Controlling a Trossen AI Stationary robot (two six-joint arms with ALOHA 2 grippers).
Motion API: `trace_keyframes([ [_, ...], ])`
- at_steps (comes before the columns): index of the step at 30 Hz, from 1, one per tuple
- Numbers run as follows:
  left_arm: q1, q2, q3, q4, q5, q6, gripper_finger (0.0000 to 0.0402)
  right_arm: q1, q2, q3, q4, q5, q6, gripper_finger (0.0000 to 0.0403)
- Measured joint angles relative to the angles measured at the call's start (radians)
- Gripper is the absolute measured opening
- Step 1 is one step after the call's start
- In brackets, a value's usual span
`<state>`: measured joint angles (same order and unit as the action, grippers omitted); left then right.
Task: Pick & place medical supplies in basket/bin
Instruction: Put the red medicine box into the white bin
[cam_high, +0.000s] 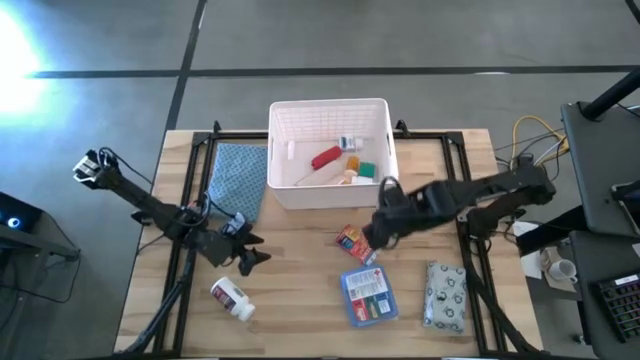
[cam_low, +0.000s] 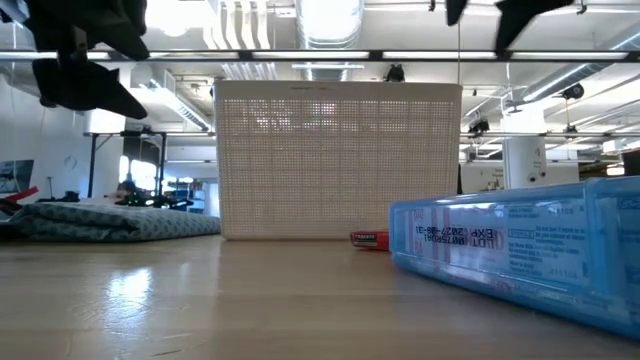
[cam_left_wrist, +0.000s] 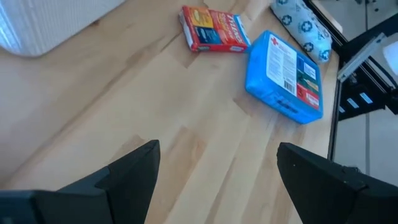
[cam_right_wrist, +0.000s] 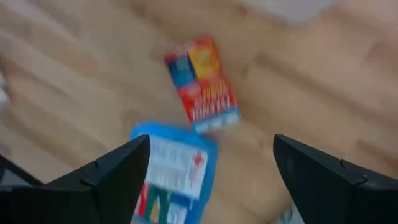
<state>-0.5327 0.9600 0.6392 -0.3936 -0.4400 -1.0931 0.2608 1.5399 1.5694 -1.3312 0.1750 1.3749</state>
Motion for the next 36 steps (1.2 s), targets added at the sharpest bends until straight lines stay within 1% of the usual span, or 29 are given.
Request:
trace_keyframes([
  [5,0.069,0.002,-0.011,0.013,0.044,0.025,0.0301,0.08,0.015,-0.117,0.061,-0.034,0.13,0.0327],
  [8,0.1,0.015,-0.032,0.041,0.054,0.03,0.0301,0.097,0.015,-0.227,0.167,-0.078,0.167,0.0327],
  [10,0.123,0.031,-0.059,0.119,0.073,0.05,0.0301,0.095,0.015,-0.314,0.271,-0.109,0.166,0.0327],
  [14,0.159,0.099,-0.112,0.357,0.125,0.09,0.0301,0.064,0.015,-0.5,0.531,-0.123,0.144,0.0327],
  [16,0.172,0.153,-0.125,0.455,0.127,0.119,0.0301,0.045,0.015,-0.582,0.642,-0.104,0.131,0.0327],
  [18,0.187,0.215,-0.115,0.492,0.128,0.151,0.0301,0.029,0.015,-0.642,0.709,-0.056,0.128,0.0326],
  [21,0.207,0.318,-0.066,0.497,0.133,0.187,0.0301,0.015,0.015,-0.698,0.726,0.017,0.1,0.0326],
  [23,0.22,0.388,-0.026,0.496,0.16,0.201,0.0301,0.005,0.014,-0.722,0.76,0.03,0.053,0.0326],
  [27,0.257,0.533,0.072,0.497,0.263,0.221,0.0301,-0.01,0.013,-0.765,0.862,0.031,-0.041,0.0326],
  [31,0.296,0.679,0.191,0.495,0.344,0.311,0.0301,-0.039,0.014,-0.816,1.001,-0.002,-0.098,0.0326],
  [36,0.351,0.845,0.364,0.475,0.426,0.423,0.0301,-0.063,0.018,-0.873,1.093,-0.033,-0.116,0.0326],
])
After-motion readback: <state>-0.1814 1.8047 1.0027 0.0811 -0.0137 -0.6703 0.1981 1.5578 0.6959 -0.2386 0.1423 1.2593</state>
